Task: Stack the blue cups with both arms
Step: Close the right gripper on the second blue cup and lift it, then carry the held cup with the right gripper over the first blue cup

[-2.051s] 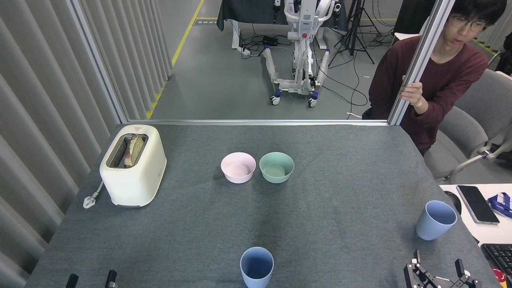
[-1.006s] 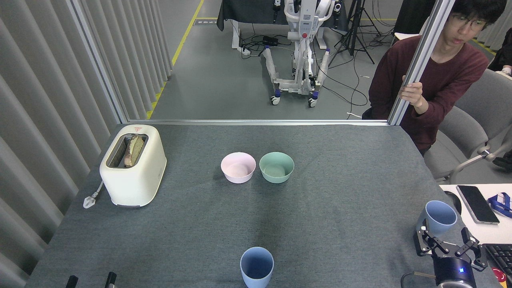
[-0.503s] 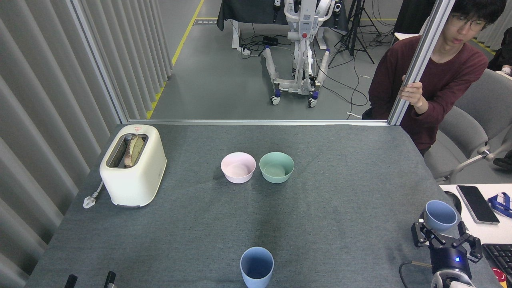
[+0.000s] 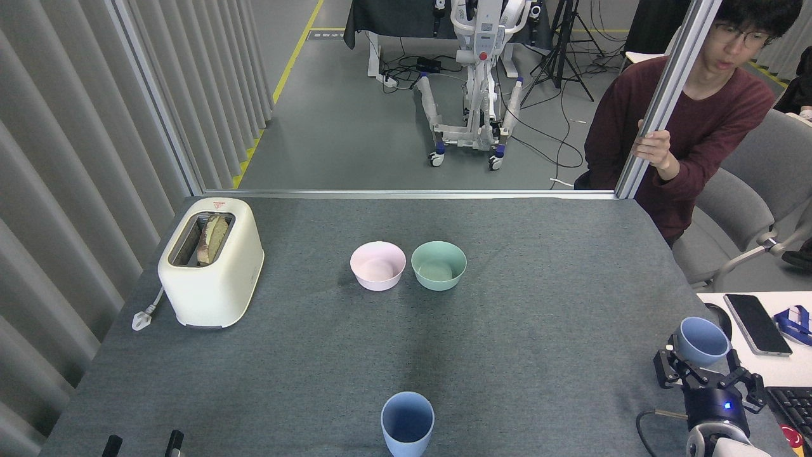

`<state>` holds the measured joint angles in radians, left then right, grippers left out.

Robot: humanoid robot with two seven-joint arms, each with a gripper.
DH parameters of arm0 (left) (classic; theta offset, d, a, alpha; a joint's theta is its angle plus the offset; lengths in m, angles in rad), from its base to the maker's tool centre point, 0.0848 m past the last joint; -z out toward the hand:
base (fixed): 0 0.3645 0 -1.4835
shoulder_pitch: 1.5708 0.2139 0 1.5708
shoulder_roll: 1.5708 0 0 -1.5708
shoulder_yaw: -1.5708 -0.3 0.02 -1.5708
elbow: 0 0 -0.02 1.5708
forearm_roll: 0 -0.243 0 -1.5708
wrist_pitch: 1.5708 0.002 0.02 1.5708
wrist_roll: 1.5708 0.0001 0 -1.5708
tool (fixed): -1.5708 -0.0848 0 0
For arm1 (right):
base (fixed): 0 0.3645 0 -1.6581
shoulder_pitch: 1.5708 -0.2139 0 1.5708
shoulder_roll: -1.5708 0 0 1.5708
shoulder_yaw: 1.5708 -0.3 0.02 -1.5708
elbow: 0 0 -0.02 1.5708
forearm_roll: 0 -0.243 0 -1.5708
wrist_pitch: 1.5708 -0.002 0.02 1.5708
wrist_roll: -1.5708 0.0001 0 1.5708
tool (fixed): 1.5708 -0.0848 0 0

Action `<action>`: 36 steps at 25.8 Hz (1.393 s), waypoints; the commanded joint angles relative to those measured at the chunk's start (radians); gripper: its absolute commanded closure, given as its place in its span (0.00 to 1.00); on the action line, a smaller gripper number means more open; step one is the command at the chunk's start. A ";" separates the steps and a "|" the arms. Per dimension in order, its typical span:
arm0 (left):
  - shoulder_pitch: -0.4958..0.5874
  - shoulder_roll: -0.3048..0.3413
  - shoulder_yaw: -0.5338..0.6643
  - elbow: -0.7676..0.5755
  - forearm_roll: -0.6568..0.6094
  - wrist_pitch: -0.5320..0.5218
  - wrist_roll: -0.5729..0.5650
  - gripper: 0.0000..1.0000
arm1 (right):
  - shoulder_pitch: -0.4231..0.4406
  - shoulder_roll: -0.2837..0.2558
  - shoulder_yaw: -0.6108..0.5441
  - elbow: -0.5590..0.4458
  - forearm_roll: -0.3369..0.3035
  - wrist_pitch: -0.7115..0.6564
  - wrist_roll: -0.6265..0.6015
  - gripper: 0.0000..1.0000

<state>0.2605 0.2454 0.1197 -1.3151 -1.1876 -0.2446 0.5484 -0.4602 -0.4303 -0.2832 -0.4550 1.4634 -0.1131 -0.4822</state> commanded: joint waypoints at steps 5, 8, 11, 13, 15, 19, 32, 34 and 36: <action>-0.001 0.000 0.001 0.008 0.000 0.001 0.004 0.00 | -0.052 -0.001 0.025 0.059 0.000 0.001 -0.003 0.00; -0.003 0.002 0.001 0.008 0.000 0.001 0.004 0.00 | -0.063 -0.001 0.035 0.068 0.000 0.001 -0.003 0.00; -0.004 0.002 0.001 0.010 -0.001 0.001 0.004 0.00 | -0.064 -0.002 0.044 0.070 -0.002 0.001 -0.003 0.00; -0.006 0.002 0.001 0.010 -0.003 0.001 0.004 0.00 | -0.064 -0.002 0.045 0.070 -0.002 0.000 -0.003 0.00; -0.006 0.000 0.001 0.010 -0.003 0.001 0.004 0.00 | -0.064 -0.001 0.045 0.076 -0.002 0.001 -0.006 0.00; -0.007 0.002 0.001 0.008 -0.003 0.001 0.004 0.00 | -0.064 -0.002 0.050 0.079 0.000 -0.013 -0.006 0.62; 0.006 -0.009 0.001 -0.001 0.000 0.007 0.007 0.00 | 0.543 0.085 0.131 -1.045 0.002 -0.490 0.071 0.77; 0.008 -0.009 0.001 -0.003 0.000 0.007 0.007 0.00 | 0.563 0.154 0.199 -1.136 0.011 -0.517 0.090 0.77; 0.006 -0.011 0.000 -0.001 0.000 0.008 0.007 0.00 | 0.568 0.185 0.271 -1.186 0.026 -0.517 0.113 0.78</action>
<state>0.2663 0.2361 0.1209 -1.3158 -1.1878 -0.2374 0.5562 0.0548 -0.3048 -0.0952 -1.5607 1.4732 -0.5932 -0.4059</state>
